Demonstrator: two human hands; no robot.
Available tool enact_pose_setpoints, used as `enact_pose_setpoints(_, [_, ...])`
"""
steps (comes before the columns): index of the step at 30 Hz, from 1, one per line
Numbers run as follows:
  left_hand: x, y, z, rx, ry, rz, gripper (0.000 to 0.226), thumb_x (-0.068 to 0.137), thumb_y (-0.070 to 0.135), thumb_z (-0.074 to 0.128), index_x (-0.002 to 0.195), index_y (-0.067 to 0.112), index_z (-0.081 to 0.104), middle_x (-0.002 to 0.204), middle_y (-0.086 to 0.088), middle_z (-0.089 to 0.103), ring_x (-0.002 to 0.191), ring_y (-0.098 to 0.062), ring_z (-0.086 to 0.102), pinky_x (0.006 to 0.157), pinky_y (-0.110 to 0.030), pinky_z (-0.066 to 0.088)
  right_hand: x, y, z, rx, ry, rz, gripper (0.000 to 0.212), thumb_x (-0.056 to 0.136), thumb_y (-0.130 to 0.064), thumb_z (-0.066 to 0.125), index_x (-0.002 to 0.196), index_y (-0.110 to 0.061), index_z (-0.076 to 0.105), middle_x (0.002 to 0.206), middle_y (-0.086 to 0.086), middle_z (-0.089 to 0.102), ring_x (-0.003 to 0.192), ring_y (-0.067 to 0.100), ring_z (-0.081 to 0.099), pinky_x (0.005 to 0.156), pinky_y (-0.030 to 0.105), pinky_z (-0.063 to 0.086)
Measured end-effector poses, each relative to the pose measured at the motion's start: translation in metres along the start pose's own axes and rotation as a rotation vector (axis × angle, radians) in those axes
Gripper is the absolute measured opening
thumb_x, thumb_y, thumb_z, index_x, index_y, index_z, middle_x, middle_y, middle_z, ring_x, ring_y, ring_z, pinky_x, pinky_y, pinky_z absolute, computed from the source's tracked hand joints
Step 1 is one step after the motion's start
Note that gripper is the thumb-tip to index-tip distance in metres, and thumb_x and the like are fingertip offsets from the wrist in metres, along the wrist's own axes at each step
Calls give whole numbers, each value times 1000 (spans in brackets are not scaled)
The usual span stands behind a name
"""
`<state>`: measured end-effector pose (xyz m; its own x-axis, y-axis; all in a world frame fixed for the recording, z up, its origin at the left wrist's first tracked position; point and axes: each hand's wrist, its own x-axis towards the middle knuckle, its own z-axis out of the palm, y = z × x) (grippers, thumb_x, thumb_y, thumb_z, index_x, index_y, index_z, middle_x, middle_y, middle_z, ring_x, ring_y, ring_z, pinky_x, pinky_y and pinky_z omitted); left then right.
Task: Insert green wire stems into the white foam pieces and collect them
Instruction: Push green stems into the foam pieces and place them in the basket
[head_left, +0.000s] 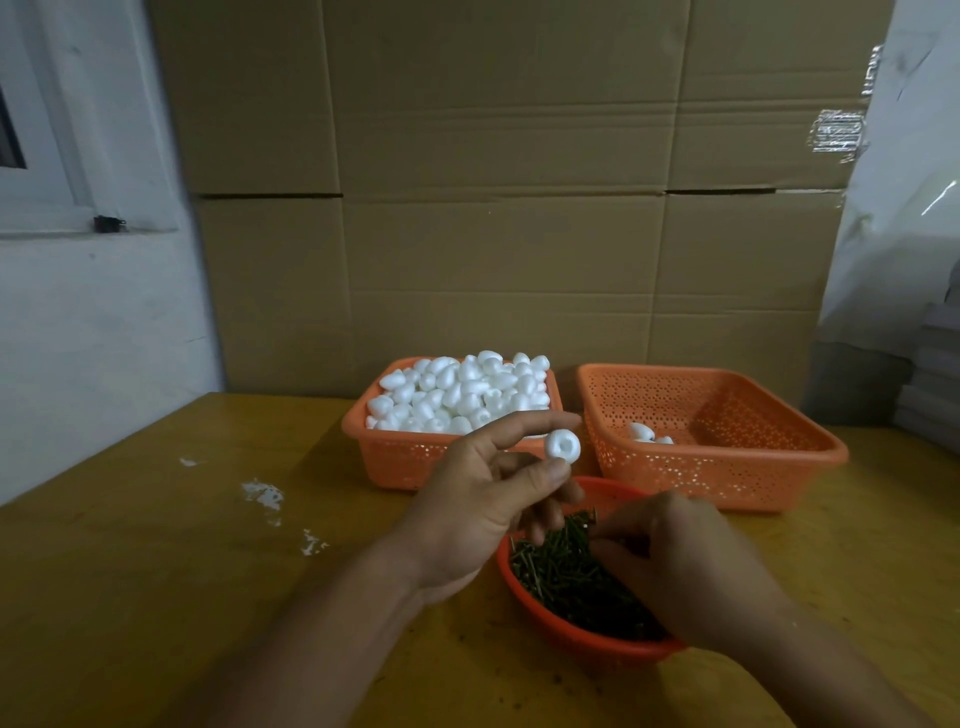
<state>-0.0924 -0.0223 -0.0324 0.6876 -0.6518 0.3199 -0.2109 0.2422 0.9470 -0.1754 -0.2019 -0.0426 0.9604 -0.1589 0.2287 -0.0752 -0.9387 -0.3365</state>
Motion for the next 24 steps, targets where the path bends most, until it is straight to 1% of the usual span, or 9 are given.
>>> enact_pose_setpoints(2, [-2, 0, 0, 13, -10, 1, 36, 94, 2, 64, 124, 21, 68, 88, -12, 72, 72, -18, 61, 63, -28, 50, 1, -1, 0, -43, -30, 3, 25, 93, -43, 61, 68, -39, 64, 68, -10, 63, 67, 13, 61, 66, 38, 54])
enact_pose_setpoints(3, [-2, -1, 1, 8, -18, 1, 35, 94, 0, 63, 123, 19, 69, 90, -13, 72, 73, -18, 61, 64, -28, 50, 2, -2, 0, -61, -49, 6, 32, 93, -44, 60, 63, -35, 59, 65, -9, 59, 65, 14, 60, 65, 39, 54])
enact_pose_setpoints(4, [-2, -1, 1, -9, -29, 1, 32, 94, 2, 64, 122, 18, 69, 91, -13, 72, 74, -18, 61, 64, -27, 50, 3, -3, 0, -82, -71, 5, 34, 94, -47, 59, 63, -32, 56, 65, -8, 58, 65, 15, 60, 66, 40, 55])
enact_pose_setpoints(7, [-3, -2, 4, -57, -44, -5, 21, 95, 17, 63, 115, 16, 70, 92, -15, 71, 74, -19, 61, 63, -26, 50, 6, -6, 2, -168, -142, -6, 33, 90, -60, 57, 82, -29, 64, 76, -8, 63, 74, 14, 64, 71, 38, 57])
enact_pose_setpoints(10, [-2, -4, 5, -31, -56, 2, 13, 97, 14, 61, 108, 17, 68, 93, -16, 71, 73, -20, 61, 62, -27, 50, 9, -9, 5, -211, -206, -27, 39, 85, -65, 58, 90, -27, 66, 80, -6, 65, 76, 13, 64, 71, 36, 56])
enact_pose_setpoints(13, [0, -8, 6, -5, -55, 19, 18, 90, 13, 60, 103, 24, 65, 97, -18, 71, 72, -20, 60, 62, -28, 49, 11, -10, 7, -218, -236, -39, 37, 89, -60, 57, 89, -24, 67, 79, -6, 65, 76, 13, 63, 69, 35, 53])
enact_pose_setpoints(16, [1, -11, 8, 9, -57, 49, 25, 89, 10, 56, 109, 23, 62, 100, -18, 72, 72, -20, 60, 63, -29, 49, 12, -10, 9, -201, -223, -36, 36, 91, -54, 58, 77, -21, 63, 71, -6, 58, 69, 14, 59, 66, 35, 52])
enact_pose_setpoints(20, [1, -12, 9, -45, -56, 51, 23, 91, 15, 54, 108, 21, 68, 97, -14, 71, 72, -18, 60, 62, -27, 49, 12, -10, 7, -130, -266, -45, 29, 91, -42, 61, 70, -21, 63, 69, -5, 59, 69, 15, 59, 69, 38, 53])
enact_pose_setpoints(24, [1, -12, 7, -120, -62, 26, 30, 94, 22, 55, 120, 16, 68, 91, -12, 69, 72, -17, 59, 62, -26, 49, 13, -6, 3, -70, -307, -78, 14, 84, -23, 61, 77, -16, 70, 75, 3, 68, 70, 17, 61, 70, 42, 55])
